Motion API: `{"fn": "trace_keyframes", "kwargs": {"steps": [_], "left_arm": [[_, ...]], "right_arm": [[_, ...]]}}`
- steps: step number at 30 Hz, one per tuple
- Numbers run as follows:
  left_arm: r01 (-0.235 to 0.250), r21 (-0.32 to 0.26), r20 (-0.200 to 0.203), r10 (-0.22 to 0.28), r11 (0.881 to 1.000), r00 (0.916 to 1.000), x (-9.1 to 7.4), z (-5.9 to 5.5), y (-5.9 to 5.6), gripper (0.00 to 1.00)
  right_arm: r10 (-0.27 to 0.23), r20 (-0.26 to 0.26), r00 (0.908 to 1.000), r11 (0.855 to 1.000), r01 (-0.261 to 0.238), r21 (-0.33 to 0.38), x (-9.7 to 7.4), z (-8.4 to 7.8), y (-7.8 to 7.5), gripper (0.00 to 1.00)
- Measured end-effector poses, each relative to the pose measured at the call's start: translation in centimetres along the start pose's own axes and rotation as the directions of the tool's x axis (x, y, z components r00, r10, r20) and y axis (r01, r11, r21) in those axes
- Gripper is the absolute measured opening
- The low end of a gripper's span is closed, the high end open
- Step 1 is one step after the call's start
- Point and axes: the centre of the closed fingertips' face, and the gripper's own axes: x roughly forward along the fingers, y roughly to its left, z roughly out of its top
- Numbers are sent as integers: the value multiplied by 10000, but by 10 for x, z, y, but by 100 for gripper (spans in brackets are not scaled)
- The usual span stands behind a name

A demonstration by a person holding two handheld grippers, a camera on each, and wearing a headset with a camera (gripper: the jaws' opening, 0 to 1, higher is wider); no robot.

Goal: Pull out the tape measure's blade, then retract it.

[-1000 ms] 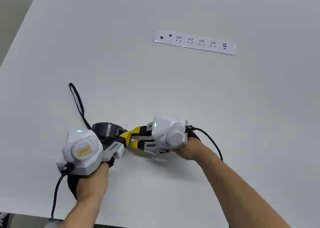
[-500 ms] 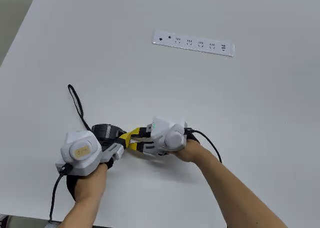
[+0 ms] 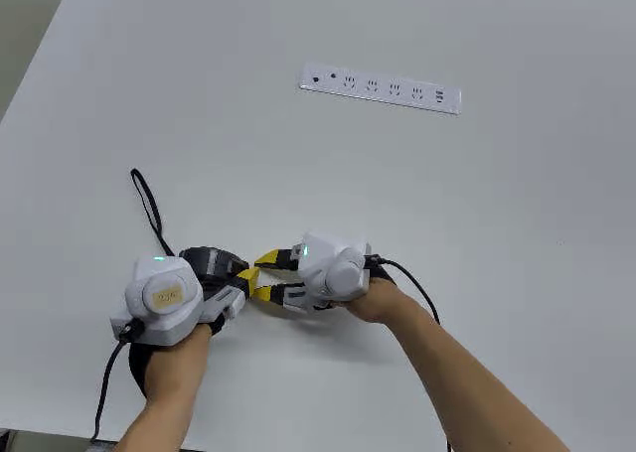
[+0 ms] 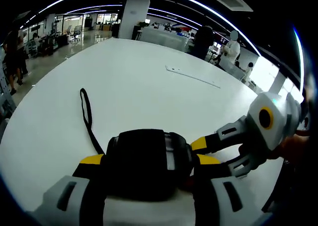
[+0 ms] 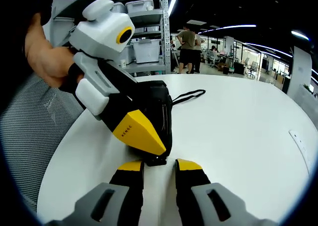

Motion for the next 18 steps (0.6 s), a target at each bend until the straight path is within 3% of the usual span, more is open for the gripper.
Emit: {"fn": "trace_keyframes", "kwargs": {"steps": [18], "left_arm": [[314, 751, 239, -332, 9967, 9992, -8, 16, -6, 76]], "right_arm": [[-437, -45, 9990, 9987, 438, 257, -19, 0, -3, 38]]}}
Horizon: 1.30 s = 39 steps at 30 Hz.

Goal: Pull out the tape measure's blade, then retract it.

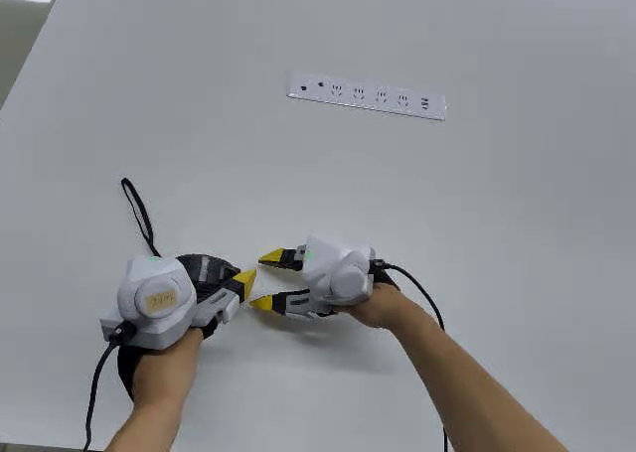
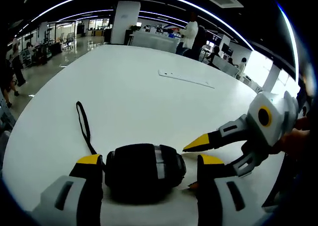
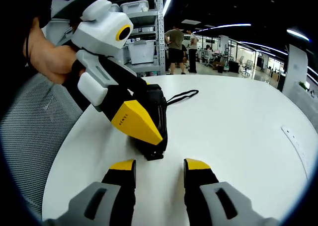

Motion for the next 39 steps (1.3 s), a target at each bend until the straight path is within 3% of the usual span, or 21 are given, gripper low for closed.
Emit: {"fn": "trace_keyframes", "kwargs": {"steps": [14, 18, 23, 30, 39], "left_arm": [[439, 911, 189, -458, 9949, 9988, -10, 11, -9, 81], [701, 1039, 179, -724, 9921, 9972, -15, 14, -10, 82], [1191, 1268, 152, -1220, 9848, 9924, -19, 16, -14, 85], [1461, 1658, 214, -1516, 9753, 9882, -26, 22, -16, 93], [2223, 2097, -181, -2235, 9522, 9745, -35, 16, -24, 99]], "right_arm": [[-607, -3, 9982, 9957, 606, 701, -21, 4, -2, 49], [-910, 8, 9959, 9882, 902, 1234, -29, 4, -2, 53], [-1203, 13, 9927, 9834, 1190, 1370, -42, 8, 0, 56], [-1765, -58, 9843, 9681, 1747, 1794, -59, 8, -1, 63], [-2471, -174, 9688, 9407, 2442, 2354, -82, 5, 0, 69]]}}
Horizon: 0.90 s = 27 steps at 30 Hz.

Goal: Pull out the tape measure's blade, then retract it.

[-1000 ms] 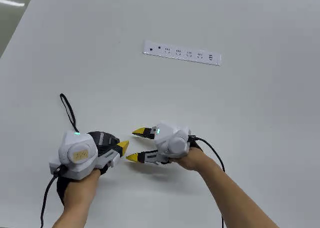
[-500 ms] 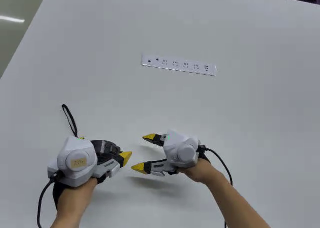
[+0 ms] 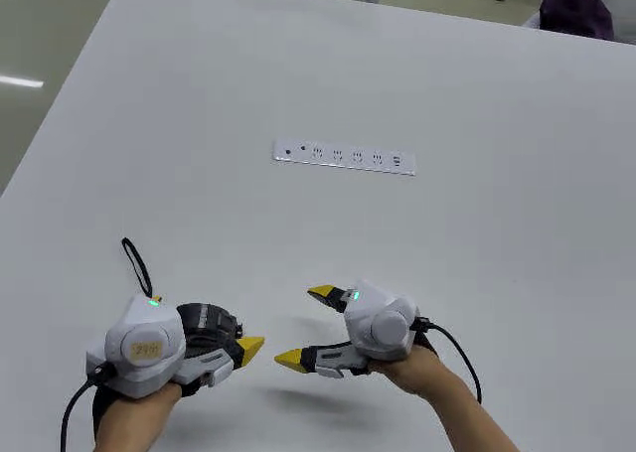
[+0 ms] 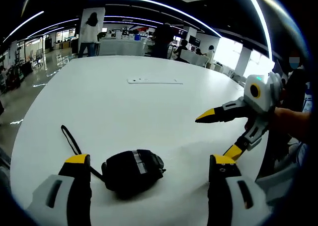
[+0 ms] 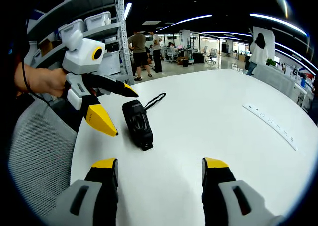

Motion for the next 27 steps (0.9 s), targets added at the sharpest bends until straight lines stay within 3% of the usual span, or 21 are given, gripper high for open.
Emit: {"fn": "trace_keyframes", "kwargs": {"steps": [14, 19, 27], "left_arm": [[788, 592, -482, -760, 9951, 9959, -18, -11, -3, 99], [1313, 716, -819, -1253, 9888, 9887, -25, -20, -8, 99], [1757, 907, -875, -1679, 9803, 9819, -39, -24, -7, 99]], "right_arm": [[-1001, -43, 9950, 9918, 1001, 798, -35, -13, -6, 80], [-1281, -24, 9918, 9873, 1278, 944, -47, -18, -5, 82], [-1721, -189, 9849, 9758, 1730, 1335, -70, -32, -5, 87]]}}
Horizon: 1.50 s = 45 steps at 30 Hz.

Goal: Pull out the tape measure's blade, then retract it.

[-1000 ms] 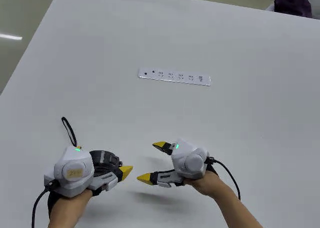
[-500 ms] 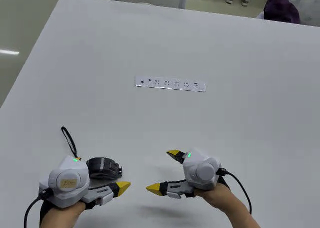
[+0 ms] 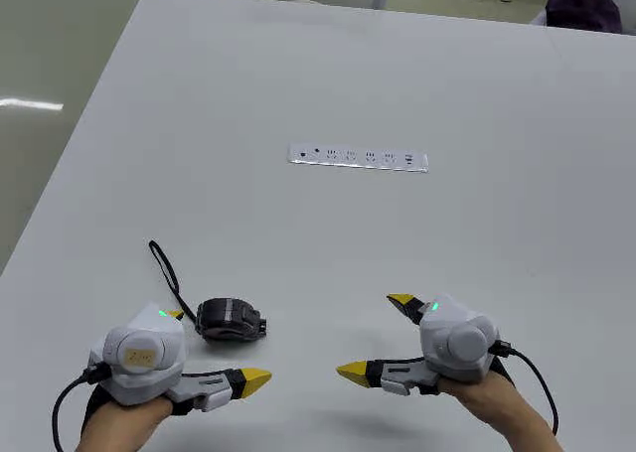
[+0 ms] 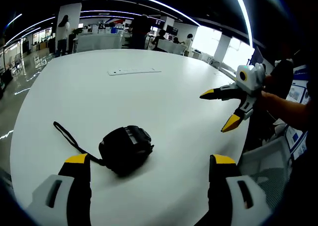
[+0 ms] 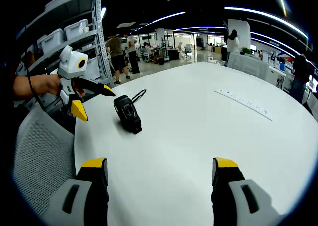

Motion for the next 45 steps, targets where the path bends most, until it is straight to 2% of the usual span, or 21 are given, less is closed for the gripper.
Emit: {"fn": "trace_keyframes", "kwargs": {"steps": [9, 15, 23, 28, 33, 37, 45], "left_arm": [[184, 326, 106, -187, 9993, 9998, -18, 1, 6, 99], [161, 624, 212, -174, 9979, 9996, -27, 1, 10, 99], [332, 1510, 660, -436, 9880, 9969, -39, 6, 10, 99], [404, 1699, 749, -537, 9846, 9957, -44, 4, 10, 99], [423, 1772, 821, -576, 9833, 9950, -45, 0, 10, 99], [465, 1755, 934, -637, 9834, 9936, -44, -2, 10, 99], [444, 1891, 916, -627, 9809, 9938, -37, -10, 12, 99]], "right_arm": [[-618, -56, 9981, 9981, 618, 74, -26, -12, -2, 90], [-746, 14, 9972, 9970, 745, 199, -39, -16, -1, 94], [-779, 351, 9963, 9966, 770, 286, -49, -19, 2, 97], [-787, 546, 9954, 9965, 770, 310, -55, -20, 4, 98], [-810, 575, 9951, 9963, 792, 320, -59, -22, 5, 98], [-784, 801, 9937, 9966, 759, 328, -62, -22, 7, 98], [-730, 1004, 9923, 9970, 699, 344, -64, -21, 11, 98]]}}
